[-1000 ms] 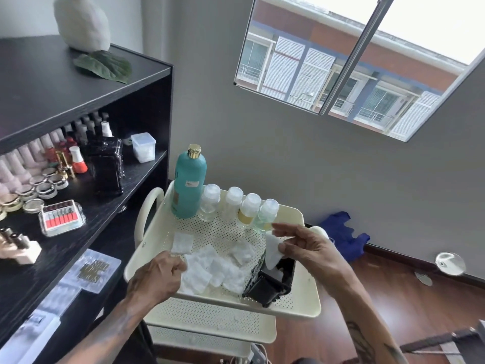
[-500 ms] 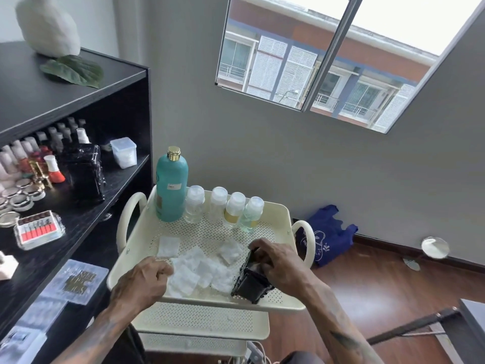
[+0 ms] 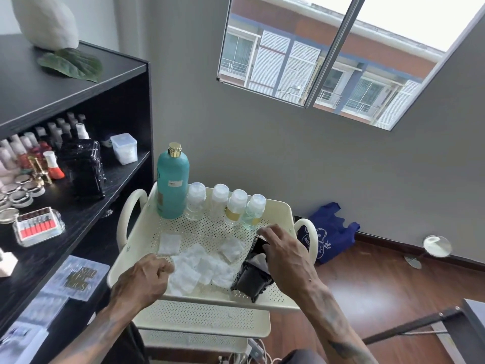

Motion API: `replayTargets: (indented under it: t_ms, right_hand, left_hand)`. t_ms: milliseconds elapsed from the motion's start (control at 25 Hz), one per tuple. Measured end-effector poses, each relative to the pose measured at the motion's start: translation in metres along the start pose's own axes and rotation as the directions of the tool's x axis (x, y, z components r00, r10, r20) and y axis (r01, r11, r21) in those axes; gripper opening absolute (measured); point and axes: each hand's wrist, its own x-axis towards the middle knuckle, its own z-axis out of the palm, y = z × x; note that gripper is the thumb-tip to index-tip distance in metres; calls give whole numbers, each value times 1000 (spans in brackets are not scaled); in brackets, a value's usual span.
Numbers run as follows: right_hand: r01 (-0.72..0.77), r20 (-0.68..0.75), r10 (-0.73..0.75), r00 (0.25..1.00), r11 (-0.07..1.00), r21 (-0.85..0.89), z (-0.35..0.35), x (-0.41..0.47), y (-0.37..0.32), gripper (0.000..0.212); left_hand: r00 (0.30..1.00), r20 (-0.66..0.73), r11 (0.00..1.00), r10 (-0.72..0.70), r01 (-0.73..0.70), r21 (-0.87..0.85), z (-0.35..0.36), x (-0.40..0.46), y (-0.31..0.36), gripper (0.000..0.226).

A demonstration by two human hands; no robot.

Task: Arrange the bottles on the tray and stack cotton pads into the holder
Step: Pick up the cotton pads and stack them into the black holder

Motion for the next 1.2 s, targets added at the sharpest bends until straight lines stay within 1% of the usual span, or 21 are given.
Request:
replayTargets:
  t_ms: [40, 80, 120, 160, 240, 320, 480, 560, 640, 680, 720, 760, 800, 840, 880, 920, 960, 1040, 1080, 1160, 1200]
  right_hand:
    - [-9, -49, 9, 999, 1000, 12, -2, -3, -1, 29]
    - [-23, -48, 24, 999, 999, 24, -5, -6, -2, 22]
    - [-32, 8, 32, 999, 999, 18, -7, -6, -4, 18]
    - [-26, 108, 28, 994, 999, -20, -8, -6, -6, 19]
    - [40, 332, 16, 943, 986, -159, -7, -1, -10, 27]
    - [94, 463, 50, 885, 954, -283, -5, 5, -12, 31]
    - [120, 588, 165, 792, 902, -414, 1, 20, -14, 11]
    - [147, 636, 235, 735, 861, -488, 5, 26, -18, 11]
    - [161, 648, 269, 713, 836, -524, 7, 30, -22, 9]
    - [170, 648, 260, 715, 835, -523, 8, 31, -23, 9]
    - [163, 636, 228, 738, 853, -496, 7, 30, -22, 10]
    - [125, 589, 173, 789, 894, -430, 5, 28, -18, 11]
    - [56, 487, 111, 866, 948, -315, 2, 25, -11, 17]
    - [-20, 347, 72, 935, 989, -149, -2, 19, -2, 26]
    - [-75, 220, 66, 973, 997, 32, -6, 11, 8, 38]
    - [-91, 168, 63, 984, 982, 164, -10, 2, 16, 51]
    - [-110, 190, 65, 980, 966, 234, -12, -4, 23, 65]
    - [-186, 340, 94, 936, 950, 251, -1, -12, 29, 92]
    - [-201, 372, 99, 923, 948, 246, 8, -14, 31, 95]
    - [-213, 320, 121, 940, 939, 270, 21, -15, 31, 95]
    - [-210, 287, 127, 950, 937, 281, 24, -15, 31, 95]
  left_hand:
    - [1000, -3, 1000, -1, 1, 3, 0, 0, 0, 25]
    - [1000, -3, 1000, -5, 5, 4, 1, 0, 1, 25]
    - [1000, -3, 1000, -9, 9, 6, 1, 0, 2, 25]
    - [1000, -5, 1000, -12, 12, 8, 0, 0, 2, 25]
    - [1000, -5, 1000, -15, 15, 10, -1, 0, 3, 25]
    - [1000, -9, 1000, -21, 21, 7, -1, -1, 3, 25]
    - [1000, -6, 1000, -20, 20, 15, -1, -2, 4, 25]
    - [1000, -1, 1000, -22, 22, 10, -2, -2, 4, 25]
    - [1000, 13, 1000, -25, 25, 3, -3, -3, 4, 25]
    - [1000, 15, 1000, -26, 26, 2, -3, -3, 4, 24]
    - [1000, 10, 1000, -27, 27, -1, -4, -3, 4, 24]
    - [1000, -3, 1000, -26, 26, -10, -5, -4, 4, 24]
    - [1000, -17, 999, -23, 23, -24, -5, -4, 4, 26]
    - [999, -28, 999, -20, 19, -38, -4, -4, 4, 29]
    - [999, -33, 999, -16, 15, -48, -4, -4, 4, 34]
    - [999, -29, 999, -14, 12, -50, -3, -4, 3, 38]
    - [1000, -25, 999, -15, 13, -47, -2, -3, 3, 41]
    - [999, -33, 998, -23, 21, -62, -5, -2, 4, 37]
    - [999, -43, 997, -25, 21, -78, -6, -2, 4, 31]
    - [998, -57, 989, -40, 31, -147, -8, -2, 8, 25]
    - [996, -61, 972, -69, 53, -229, -10, -2, 10, 25]
